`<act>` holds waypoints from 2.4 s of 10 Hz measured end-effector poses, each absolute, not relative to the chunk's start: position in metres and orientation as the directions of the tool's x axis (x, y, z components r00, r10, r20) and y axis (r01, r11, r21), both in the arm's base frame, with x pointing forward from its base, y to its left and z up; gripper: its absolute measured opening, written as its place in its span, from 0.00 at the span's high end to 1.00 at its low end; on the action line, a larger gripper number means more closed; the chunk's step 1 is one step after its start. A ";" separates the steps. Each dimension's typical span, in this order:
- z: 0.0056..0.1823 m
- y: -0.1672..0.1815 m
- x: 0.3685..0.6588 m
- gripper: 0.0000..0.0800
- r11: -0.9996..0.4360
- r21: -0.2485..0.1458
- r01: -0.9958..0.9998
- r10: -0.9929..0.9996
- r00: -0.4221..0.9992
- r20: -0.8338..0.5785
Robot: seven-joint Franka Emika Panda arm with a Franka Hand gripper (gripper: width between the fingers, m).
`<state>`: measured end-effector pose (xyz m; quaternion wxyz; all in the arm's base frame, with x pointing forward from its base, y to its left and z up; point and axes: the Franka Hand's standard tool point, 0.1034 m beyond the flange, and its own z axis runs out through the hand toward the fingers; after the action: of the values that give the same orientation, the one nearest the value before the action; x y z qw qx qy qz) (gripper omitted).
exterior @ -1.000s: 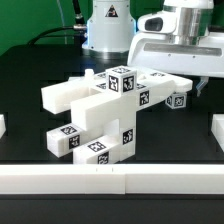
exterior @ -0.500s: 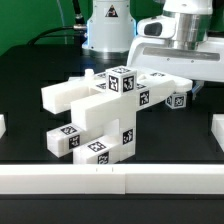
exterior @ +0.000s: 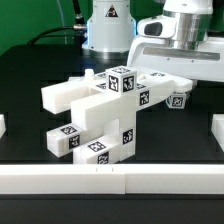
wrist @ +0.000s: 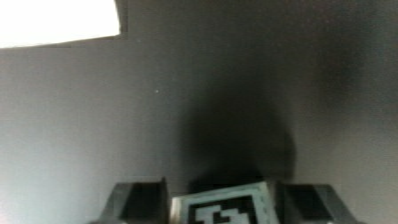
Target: Assemble chair
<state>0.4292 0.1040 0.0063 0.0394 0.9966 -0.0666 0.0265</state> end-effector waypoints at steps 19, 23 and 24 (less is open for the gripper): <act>0.139 -0.018 0.500 0.64 -0.991 -0.024 0.132 0.130 0.988 0.086; 0.131 -0.063 0.532 0.64 -0.981 -0.021 0.192 0.192 0.981 0.005; 0.132 -0.063 0.535 0.64 -0.981 -0.016 0.193 0.193 0.981 0.009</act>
Offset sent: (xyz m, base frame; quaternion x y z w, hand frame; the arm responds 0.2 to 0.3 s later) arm -0.0066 -0.0029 0.0266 0.0094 -0.0042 0.0123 0.9999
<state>0.5346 -0.0632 0.1317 -0.0086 0.9952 0.0970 0.0036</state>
